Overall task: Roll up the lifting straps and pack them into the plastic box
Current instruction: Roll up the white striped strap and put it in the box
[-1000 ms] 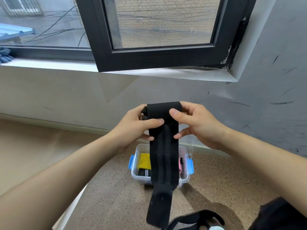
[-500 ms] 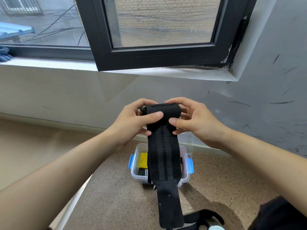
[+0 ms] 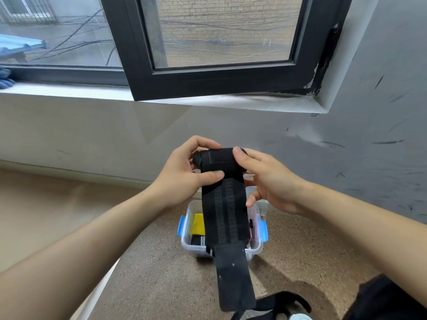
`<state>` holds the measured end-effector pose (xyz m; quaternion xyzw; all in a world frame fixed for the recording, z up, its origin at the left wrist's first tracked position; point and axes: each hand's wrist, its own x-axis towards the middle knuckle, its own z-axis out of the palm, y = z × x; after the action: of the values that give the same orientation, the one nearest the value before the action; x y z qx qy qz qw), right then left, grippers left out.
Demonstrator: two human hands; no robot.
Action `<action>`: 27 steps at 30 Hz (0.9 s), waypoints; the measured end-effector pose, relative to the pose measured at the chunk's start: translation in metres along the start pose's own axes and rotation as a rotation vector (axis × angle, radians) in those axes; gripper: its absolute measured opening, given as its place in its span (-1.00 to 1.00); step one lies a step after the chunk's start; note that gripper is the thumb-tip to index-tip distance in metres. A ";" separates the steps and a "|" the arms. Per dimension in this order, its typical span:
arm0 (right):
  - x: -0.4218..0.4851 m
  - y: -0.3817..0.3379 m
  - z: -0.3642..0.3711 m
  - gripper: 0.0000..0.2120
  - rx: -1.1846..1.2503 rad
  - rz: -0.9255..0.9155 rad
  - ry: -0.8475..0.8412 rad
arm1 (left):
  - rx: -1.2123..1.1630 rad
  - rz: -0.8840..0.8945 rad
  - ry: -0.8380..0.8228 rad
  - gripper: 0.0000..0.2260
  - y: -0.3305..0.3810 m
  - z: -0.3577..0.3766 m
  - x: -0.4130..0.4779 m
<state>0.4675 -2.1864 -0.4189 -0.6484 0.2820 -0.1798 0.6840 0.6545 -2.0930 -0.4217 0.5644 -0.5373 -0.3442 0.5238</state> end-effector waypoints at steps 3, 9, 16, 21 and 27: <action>0.000 0.002 0.000 -0.67 0.018 -0.046 0.014 | 0.009 0.006 0.000 -0.61 -0.001 0.000 -0.001; 0.003 0.002 -0.006 -0.76 -0.007 -0.144 0.069 | -0.007 -0.193 -0.044 -0.65 0.004 -0.001 0.001; 0.004 0.006 -0.008 -0.72 -0.031 -0.197 0.079 | -0.115 -0.373 -0.119 -0.67 0.008 -0.001 0.002; 0.006 0.007 -0.009 -0.65 -0.084 -0.244 0.077 | -0.112 -0.346 -0.081 -0.69 0.008 -0.001 0.002; 0.007 0.001 -0.014 -0.68 -0.040 -0.111 0.022 | -0.244 -0.305 -0.050 -0.76 0.007 -0.003 0.003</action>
<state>0.4642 -2.2014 -0.4209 -0.6745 0.2566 -0.2192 0.6566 0.6564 -2.0945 -0.4137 0.5628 -0.4126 -0.4960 0.5167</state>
